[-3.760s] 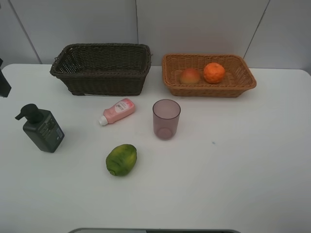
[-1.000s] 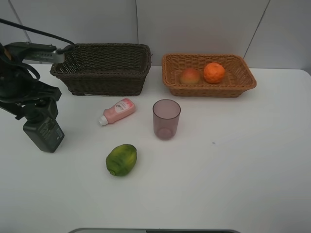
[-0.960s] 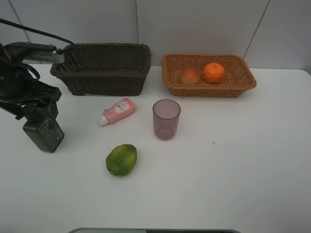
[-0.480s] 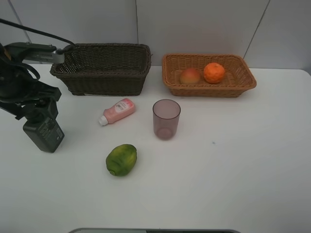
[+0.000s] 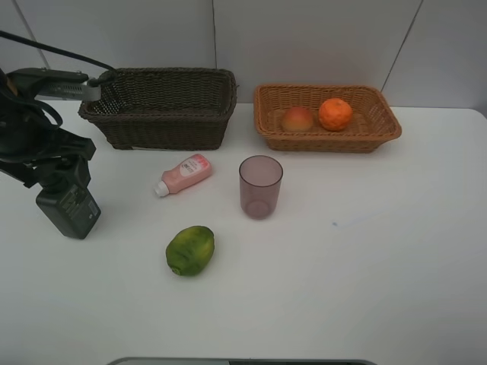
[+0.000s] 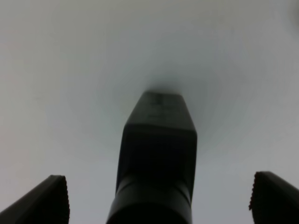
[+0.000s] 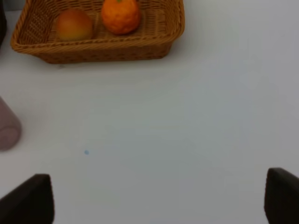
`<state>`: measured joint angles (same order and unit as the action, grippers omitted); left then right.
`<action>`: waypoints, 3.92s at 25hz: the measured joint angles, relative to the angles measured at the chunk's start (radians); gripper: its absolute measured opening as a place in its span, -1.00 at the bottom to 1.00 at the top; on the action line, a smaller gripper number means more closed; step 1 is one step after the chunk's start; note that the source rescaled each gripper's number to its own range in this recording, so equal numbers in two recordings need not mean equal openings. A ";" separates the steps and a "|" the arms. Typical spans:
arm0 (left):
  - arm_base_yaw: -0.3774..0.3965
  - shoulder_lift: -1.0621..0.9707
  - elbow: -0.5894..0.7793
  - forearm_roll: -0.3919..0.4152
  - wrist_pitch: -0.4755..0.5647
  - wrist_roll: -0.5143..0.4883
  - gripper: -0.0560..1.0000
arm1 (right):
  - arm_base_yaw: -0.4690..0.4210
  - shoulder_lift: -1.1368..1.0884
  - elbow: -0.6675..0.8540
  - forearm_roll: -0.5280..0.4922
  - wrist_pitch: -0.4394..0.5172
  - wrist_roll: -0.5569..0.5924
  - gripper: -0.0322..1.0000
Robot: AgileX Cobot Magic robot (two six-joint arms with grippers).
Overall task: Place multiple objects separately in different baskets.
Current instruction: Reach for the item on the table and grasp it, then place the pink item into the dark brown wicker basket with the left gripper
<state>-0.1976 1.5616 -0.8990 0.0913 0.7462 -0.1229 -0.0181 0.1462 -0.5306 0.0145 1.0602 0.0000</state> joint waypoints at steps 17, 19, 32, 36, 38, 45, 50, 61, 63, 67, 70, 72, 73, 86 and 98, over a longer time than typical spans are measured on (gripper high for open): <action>0.000 0.002 0.066 0.000 -0.077 0.000 1.00 | 0.000 0.000 0.000 0.000 0.000 0.000 1.00; 0.000 0.011 0.066 0.000 -0.077 0.000 1.00 | 0.000 0.000 0.000 0.000 0.000 0.000 1.00; 0.000 0.039 0.066 0.000 -0.084 -0.003 1.00 | 0.000 0.000 0.000 0.000 0.000 0.000 1.00; 0.000 0.044 0.066 0.000 -0.084 -0.007 1.00 | 0.000 0.000 0.000 0.000 0.000 0.000 1.00; 0.000 0.054 0.066 0.000 -0.086 -0.007 1.00 | 0.000 0.000 0.000 0.000 0.000 0.000 1.00; 0.000 0.070 0.068 0.000 -0.091 -0.007 1.00 | 0.000 0.000 0.000 0.000 0.000 0.000 1.00; 0.000 0.070 0.068 0.000 -0.101 -0.010 0.99 | 0.000 0.000 0.000 0.000 0.000 0.000 1.00; 0.000 0.070 0.068 0.000 -0.106 -0.010 0.93 | 0.000 0.000 0.000 0.000 0.000 0.000 1.00; 0.000 0.070 0.068 -0.001 -0.106 -0.010 0.91 | 0.000 0.000 0.000 0.000 0.000 0.000 1.00; 0.000 0.070 0.068 -0.002 -0.108 -0.010 0.70 | 0.000 0.000 0.000 0.000 0.000 0.000 1.00; 0.000 0.070 0.068 -0.002 -0.115 -0.010 0.35 | 0.000 0.000 0.000 0.000 0.000 0.000 1.00; 0.000 0.070 0.068 0.002 -0.116 -0.011 0.07 | 0.000 0.000 0.000 0.000 0.000 0.000 1.00; 0.000 0.070 0.068 0.002 -0.118 -0.011 -0.01 | 0.000 0.000 0.000 0.000 0.000 0.000 1.00; 0.000 0.070 0.069 0.002 -0.129 -0.011 -0.01 | 0.000 0.000 0.000 0.000 0.000 0.000 1.00; 0.000 0.070 0.069 0.002 -0.129 -0.011 -0.01 | 0.000 0.000 0.000 0.000 0.000 0.000 1.00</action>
<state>-0.1976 1.6319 -0.8298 0.0930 0.6175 -0.1336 -0.0181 0.1462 -0.5306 0.0145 1.0602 0.0000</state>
